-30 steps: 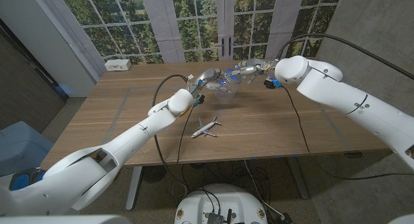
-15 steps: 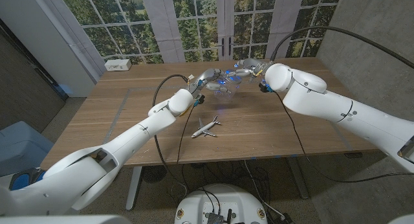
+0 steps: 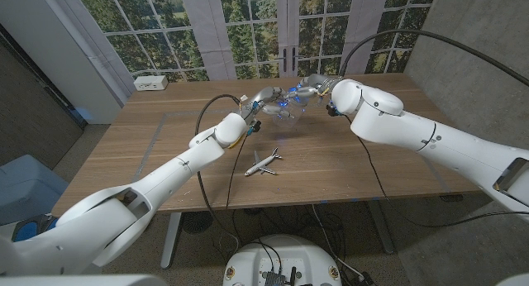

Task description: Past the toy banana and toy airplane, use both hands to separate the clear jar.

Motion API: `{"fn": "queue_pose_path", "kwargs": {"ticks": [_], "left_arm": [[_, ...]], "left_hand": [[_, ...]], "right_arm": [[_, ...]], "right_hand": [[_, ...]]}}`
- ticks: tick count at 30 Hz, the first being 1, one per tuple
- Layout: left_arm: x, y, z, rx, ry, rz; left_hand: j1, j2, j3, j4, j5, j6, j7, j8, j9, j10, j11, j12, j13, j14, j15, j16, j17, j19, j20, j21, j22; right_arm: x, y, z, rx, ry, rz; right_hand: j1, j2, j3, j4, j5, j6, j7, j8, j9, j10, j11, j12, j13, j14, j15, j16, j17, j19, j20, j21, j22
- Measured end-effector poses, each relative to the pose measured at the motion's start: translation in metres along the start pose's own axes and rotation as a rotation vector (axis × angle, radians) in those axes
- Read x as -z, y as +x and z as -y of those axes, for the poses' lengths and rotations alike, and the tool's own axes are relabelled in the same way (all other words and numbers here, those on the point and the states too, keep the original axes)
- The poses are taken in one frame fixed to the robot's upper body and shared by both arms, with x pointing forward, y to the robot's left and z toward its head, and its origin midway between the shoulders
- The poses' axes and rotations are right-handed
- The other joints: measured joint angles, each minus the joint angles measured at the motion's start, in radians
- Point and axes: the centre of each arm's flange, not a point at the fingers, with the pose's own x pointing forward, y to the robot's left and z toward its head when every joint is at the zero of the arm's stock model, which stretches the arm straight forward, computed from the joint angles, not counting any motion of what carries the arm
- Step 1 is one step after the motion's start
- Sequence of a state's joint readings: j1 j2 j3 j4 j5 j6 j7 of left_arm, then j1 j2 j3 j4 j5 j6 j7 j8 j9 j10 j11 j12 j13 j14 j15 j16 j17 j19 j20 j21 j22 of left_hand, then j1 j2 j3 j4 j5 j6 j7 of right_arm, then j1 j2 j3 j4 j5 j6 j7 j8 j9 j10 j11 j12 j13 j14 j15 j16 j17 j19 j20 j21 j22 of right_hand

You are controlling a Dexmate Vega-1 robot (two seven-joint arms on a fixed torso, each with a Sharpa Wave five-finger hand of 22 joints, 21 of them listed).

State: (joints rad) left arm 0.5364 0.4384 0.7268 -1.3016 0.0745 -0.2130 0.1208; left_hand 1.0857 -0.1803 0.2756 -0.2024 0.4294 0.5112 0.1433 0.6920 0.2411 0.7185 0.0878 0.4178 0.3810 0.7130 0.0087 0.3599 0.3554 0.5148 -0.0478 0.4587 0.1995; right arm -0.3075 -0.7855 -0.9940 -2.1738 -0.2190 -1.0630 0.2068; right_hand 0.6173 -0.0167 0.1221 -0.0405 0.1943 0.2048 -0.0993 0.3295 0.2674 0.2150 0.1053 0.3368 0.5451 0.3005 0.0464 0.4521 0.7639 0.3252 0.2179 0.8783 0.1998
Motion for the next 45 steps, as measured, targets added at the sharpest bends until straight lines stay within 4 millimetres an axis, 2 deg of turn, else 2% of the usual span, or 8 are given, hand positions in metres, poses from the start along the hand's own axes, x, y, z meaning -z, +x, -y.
{"fn": "queue_pose_path", "kwargs": {"ticks": [5, 9, 19, 27, 28, 31, 39, 45], "left_arm": [[0.002, 0.001, -0.001, -0.001, 0.001, -0.002], [0.003, 0.001, -0.001, -0.002, 0.001, -0.004], [0.005, 0.005, -0.002, -0.003, 0.000, -0.003], [0.006, 0.007, -0.003, 0.002, -0.007, -0.003], [0.006, 0.007, -0.002, 0.003, -0.010, -0.003], [0.007, 0.008, -0.003, 0.006, -0.016, -0.007], [0.007, 0.009, -0.003, 0.016, -0.041, -0.005], [0.008, 0.010, -0.005, 0.016, -0.053, -0.004]], "left_hand": [[0.000, 0.000, -0.001, 0.001, 0.004, 0.000, 0.000, -0.004, 0.000, 0.000, 0.000, -0.001, 0.000, 0.000, 0.000, 0.002, 0.000, 0.000, 0.000, 0.004, 0.000], [0.000, 0.000, -0.001, 0.001, 0.004, 0.000, 0.000, -0.004, 0.000, 0.000, 0.000, -0.002, 0.000, 0.000, 0.000, 0.004, 0.001, 0.000, 0.000, 0.004, 0.000], [0.000, 0.000, -0.001, 0.001, 0.004, 0.000, 0.000, -0.004, 0.000, 0.002, 0.002, -0.008, 0.000, 0.000, 0.000, 0.004, 0.005, -0.004, -0.001, 0.004, 0.000], [0.000, 0.000, -0.001, 0.001, 0.008, 0.000, 0.000, -0.006, 0.000, 0.002, 0.002, -0.012, 0.000, 0.000, 0.000, 0.001, 0.012, -0.004, -0.001, 0.004, 0.000], [0.000, 0.000, -0.001, 0.001, 0.008, 0.000, 0.000, -0.008, 0.000, 0.005, 0.005, -0.013, 0.000, 0.000, 0.000, 0.001, 0.014, -0.004, 0.000, 0.004, 0.000], [0.000, 0.000, -0.001, 0.001, 0.008, 0.000, 0.000, -0.008, 0.000, 0.014, 0.014, -0.015, 0.000, 0.000, 0.000, 0.001, 0.013, -0.004, 0.000, 0.011, 0.000], [0.000, 0.000, -0.002, 0.002, 0.008, 0.000, 0.001, -0.008, 0.000, 0.018, 0.018, -0.018, 0.000, 0.000, 0.000, 0.000, 0.009, -0.005, 0.001, 0.011, 0.000], [0.000, 0.000, -0.004, 0.004, 0.008, -0.005, 0.006, -0.008, 0.001, 0.018, 0.018, -0.018, 0.000, 0.000, 0.000, 0.000, 0.012, -0.006, 0.002, 0.015, 0.000]], "right_arm": [[0.000, 0.005, 0.000, -0.013, 0.004, -0.005], [0.000, 0.008, 0.000, -0.021, 0.008, 0.000], [-0.001, 0.011, 0.002, -0.010, -0.014, 0.000], [-0.004, 0.014, 0.001, -0.003, -0.053, 0.028], [-0.003, 0.014, 0.001, -0.003, -0.058, 0.032], [-0.002, 0.015, 0.000, -0.003, -0.068, 0.046], [0.001, 0.019, -0.001, -0.012, -0.102, 0.100], [0.005, 0.021, -0.003, -0.014, -0.118, 0.147]], "right_hand": [[0.021, 0.021, 0.018, -0.024, 0.000, 0.048, -0.008, 0.015, 0.001, 0.056, -0.020, 0.015, -0.003, 0.050, -0.024, 0.016, -0.010, 0.026, -0.011, 0.007, 0.000], [0.067, 0.066, 0.050, -0.069, 0.000, 0.104, -0.018, 0.031, -0.006, 0.144, -0.057, 0.045, 0.003, 0.138, -0.062, 0.055, -0.018, 0.086, -0.036, 0.037, 0.000], [0.219, 0.072, 0.115, -0.142, 0.009, 0.157, -0.067, 0.052, -0.005, 0.211, -0.111, 0.061, 0.015, 0.218, -0.096, 0.081, -0.022, 0.154, -0.082, 0.077, 0.000], [0.345, 0.046, 0.202, -0.154, 0.019, 0.230, -0.087, 0.093, -0.006, 0.239, -0.140, 0.093, 0.035, 0.244, -0.097, 0.089, -0.016, 0.159, -0.124, 0.105, 0.000], [0.402, 0.077, 0.210, -0.154, 0.019, 0.246, -0.088, 0.102, -0.006, 0.277, -0.177, 0.100, 0.045, 0.245, -0.098, 0.089, -0.015, 0.151, -0.131, 0.109, 0.000], [0.476, 0.091, 0.238, -0.157, 0.021, 0.260, -0.074, 0.123, -0.006, 0.304, -0.204, 0.099, 0.039, 0.247, -0.100, 0.089, -0.011, 0.135, -0.147, 0.115, 0.000], [0.549, 0.030, 0.305, -0.141, 0.032, 0.296, -0.038, 0.189, -0.006, 0.299, -0.301, 0.088, 0.055, 0.139, -0.094, 0.017, -0.016, -0.009, -0.191, 0.117, -0.005], [0.680, 0.013, 0.334, -0.148, 0.064, 0.296, -0.038, 0.325, -0.005, 0.351, -0.314, 0.069, 0.065, 0.114, -0.093, -0.027, -0.038, -0.075, -0.262, 0.154, -0.009]]}}
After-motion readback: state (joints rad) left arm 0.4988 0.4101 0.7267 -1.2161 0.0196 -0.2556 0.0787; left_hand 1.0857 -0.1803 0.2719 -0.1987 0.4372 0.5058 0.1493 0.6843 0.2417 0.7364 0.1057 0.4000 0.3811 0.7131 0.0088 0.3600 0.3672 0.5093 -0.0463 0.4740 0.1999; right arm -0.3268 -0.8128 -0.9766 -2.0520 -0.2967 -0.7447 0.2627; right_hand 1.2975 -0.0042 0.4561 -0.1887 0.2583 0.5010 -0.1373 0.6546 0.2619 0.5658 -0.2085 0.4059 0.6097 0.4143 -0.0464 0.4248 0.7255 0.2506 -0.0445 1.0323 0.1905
